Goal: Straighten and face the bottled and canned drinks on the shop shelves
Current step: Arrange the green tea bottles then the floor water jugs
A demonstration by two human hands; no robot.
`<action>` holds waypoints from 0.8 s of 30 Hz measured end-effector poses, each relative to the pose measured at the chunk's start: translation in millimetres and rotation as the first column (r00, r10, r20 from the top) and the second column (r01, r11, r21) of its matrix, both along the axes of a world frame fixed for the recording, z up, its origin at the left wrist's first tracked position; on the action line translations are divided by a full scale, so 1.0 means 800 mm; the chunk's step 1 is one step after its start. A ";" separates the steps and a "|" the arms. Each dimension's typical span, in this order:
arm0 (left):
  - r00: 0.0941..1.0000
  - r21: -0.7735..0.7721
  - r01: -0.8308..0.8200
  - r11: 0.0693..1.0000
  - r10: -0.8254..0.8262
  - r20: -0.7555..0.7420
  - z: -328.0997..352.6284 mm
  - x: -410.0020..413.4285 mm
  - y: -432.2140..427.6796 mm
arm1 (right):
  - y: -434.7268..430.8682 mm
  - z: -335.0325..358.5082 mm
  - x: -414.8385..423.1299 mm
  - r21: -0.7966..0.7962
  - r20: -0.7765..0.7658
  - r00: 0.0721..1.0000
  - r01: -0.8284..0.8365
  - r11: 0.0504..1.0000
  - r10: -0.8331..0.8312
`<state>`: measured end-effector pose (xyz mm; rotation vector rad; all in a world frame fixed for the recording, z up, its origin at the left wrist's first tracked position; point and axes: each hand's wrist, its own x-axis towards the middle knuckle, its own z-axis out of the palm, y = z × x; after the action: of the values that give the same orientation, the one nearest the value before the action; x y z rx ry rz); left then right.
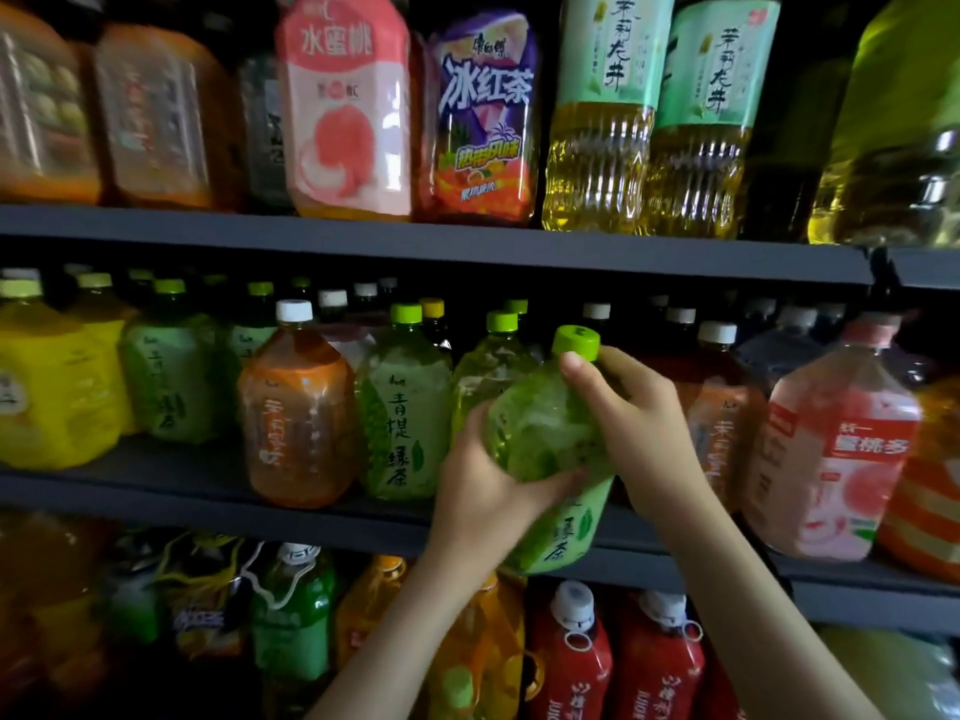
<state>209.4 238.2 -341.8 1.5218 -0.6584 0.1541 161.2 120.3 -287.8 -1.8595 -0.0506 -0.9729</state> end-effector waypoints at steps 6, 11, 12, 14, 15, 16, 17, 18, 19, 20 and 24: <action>0.961 -0.177 -0.061 0.982 0.010 -0.278 -0.010 0.025 0.085 | -0.004 -0.037 0.049 -0.019 -0.172 0.978 0.119 0.993 -0.121; 0.931 -0.212 -0.070 0.975 -0.013 -0.365 -0.013 0.041 0.126 | 0.023 -0.044 0.090 -0.170 -0.228 0.951 0.173 0.970 -0.209; 0.924 -0.209 -0.057 0.976 -0.027 -0.380 -0.015 0.042 0.130 | 0.029 -0.041 0.097 -0.169 -0.218 0.951 0.182 0.969 -0.217; 0.914 -0.198 -0.029 0.980 -0.054 -0.401 -0.018 0.044 0.134 | 0.037 -0.033 0.109 -0.160 -0.206 0.945 0.224 0.962 -0.254; 0.908 -0.189 -0.018 0.982 -0.063 -0.414 -0.020 0.045 0.134 | 0.039 -0.030 0.114 -0.166 -0.211 0.935 0.253 0.953 -0.284; 0.902 -0.182 -0.009 0.983 -0.070 -0.426 -0.023 0.046 0.134 | 0.039 -0.026 0.118 -0.180 -0.218 0.924 0.277 0.944 -0.313; 0.896 -0.180 -0.003 0.984 -0.077 -0.437 -0.025 0.047 0.134 | 0.038 -0.024 0.120 -0.197 -0.229 0.914 0.293 0.935 -0.335; 0.889 -0.183 0.003 0.983 -0.086 -0.449 -0.027 0.048 0.133 | 0.038 -0.022 0.121 -0.214 -0.243 0.905 0.300 0.929 -0.349; 0.882 -0.186 0.008 0.982 -0.094 -0.463 -0.027 0.048 0.132 | 0.037 -0.020 0.121 -0.228 -0.256 0.899 0.302 0.926 -0.356; 0.874 -0.189 0.013 0.982 -0.104 -0.475 -0.027 0.048 0.132 | 0.037 -0.019 0.121 -0.238 -0.263 0.895 0.303 0.923 -0.361; 0.861 -0.179 0.025 0.983 -0.112 -0.496 -0.026 0.049 0.129 | 0.037 -0.017 0.117 -0.239 -0.243 0.898 0.310 0.920 -0.366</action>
<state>248.6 341.6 -362.2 1.2972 -0.2671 -0.2377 255.1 149.9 -301.6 -2.2226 0.3793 -0.9484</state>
